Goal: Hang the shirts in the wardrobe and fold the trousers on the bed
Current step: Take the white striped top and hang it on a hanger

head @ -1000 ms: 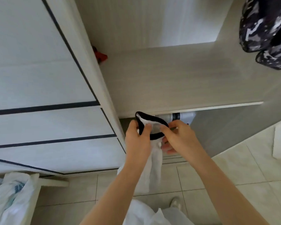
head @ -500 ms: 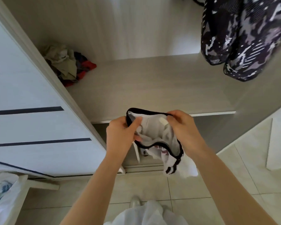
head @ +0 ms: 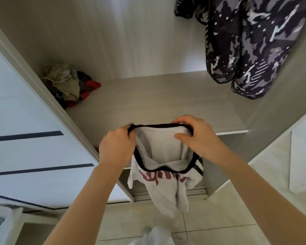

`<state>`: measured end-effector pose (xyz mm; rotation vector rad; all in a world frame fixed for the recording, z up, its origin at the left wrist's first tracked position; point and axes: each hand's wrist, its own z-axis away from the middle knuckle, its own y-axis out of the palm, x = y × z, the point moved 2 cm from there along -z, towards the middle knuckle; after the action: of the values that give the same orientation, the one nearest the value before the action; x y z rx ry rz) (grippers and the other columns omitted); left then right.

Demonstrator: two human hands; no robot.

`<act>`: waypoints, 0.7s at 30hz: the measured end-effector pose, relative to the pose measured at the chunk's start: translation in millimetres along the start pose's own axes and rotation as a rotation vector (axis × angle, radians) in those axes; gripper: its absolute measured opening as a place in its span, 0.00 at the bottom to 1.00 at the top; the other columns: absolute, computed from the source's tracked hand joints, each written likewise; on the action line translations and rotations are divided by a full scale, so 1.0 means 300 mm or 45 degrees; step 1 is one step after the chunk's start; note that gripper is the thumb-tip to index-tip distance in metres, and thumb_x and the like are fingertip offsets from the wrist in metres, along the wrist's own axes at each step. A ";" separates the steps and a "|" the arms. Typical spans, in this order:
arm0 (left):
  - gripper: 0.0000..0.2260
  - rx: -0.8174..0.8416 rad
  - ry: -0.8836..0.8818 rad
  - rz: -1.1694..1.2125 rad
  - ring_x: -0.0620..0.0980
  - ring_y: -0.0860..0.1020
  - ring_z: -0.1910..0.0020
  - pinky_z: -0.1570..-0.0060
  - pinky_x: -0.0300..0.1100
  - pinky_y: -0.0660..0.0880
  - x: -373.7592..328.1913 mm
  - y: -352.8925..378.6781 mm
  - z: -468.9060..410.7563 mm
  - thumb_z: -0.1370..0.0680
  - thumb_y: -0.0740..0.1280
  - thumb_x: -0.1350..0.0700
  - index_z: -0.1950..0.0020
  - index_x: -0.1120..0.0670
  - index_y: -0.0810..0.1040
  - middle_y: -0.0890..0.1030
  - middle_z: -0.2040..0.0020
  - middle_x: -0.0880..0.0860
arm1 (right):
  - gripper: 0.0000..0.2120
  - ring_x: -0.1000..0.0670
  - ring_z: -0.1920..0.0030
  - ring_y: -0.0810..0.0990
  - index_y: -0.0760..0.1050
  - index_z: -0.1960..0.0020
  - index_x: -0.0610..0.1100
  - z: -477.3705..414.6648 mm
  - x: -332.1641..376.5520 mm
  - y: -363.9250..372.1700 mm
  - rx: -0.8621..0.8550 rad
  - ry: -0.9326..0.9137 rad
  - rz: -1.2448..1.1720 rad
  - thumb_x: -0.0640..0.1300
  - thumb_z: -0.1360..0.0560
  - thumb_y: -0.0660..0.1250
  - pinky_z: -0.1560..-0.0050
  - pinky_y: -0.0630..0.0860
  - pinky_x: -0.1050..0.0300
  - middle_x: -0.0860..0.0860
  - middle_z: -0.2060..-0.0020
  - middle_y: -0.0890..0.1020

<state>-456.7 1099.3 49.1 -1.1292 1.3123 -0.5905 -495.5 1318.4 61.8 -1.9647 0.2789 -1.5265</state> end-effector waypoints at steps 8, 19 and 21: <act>0.15 -0.128 -0.241 0.642 0.65 0.80 0.67 0.60 0.56 0.81 -0.008 -0.167 -0.075 0.18 0.60 0.56 0.60 0.62 0.78 0.79 0.65 0.64 | 0.15 0.46 0.56 0.78 0.80 0.48 0.42 -0.022 -0.115 -0.083 -0.208 0.057 0.612 0.28 0.31 0.67 0.56 0.72 0.59 0.50 0.57 0.74; 0.07 0.064 -0.084 0.257 0.45 0.80 0.66 0.64 0.32 0.76 -0.026 -0.274 -0.192 0.26 0.73 0.62 0.48 0.57 0.84 0.84 0.58 0.52 | 0.10 0.47 0.65 0.73 0.74 0.56 0.39 -0.095 0.060 -0.250 -0.183 0.637 -0.925 0.33 0.21 0.55 0.62 0.74 0.52 0.43 0.63 0.73; 0.09 0.351 -0.211 0.670 0.50 0.84 0.64 0.67 0.33 0.79 -0.044 -0.291 -0.192 0.29 0.75 0.63 0.50 0.60 0.84 0.84 0.59 0.56 | 0.12 0.47 0.65 0.75 0.75 0.58 0.40 -0.128 0.084 -0.281 -0.232 0.605 -0.919 0.33 0.21 0.56 0.60 0.75 0.49 0.45 0.65 0.74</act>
<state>-492.6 1059.1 139.7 -0.5596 1.2711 -0.2679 -540.7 1358.0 136.8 -1.9121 -0.1310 -2.5111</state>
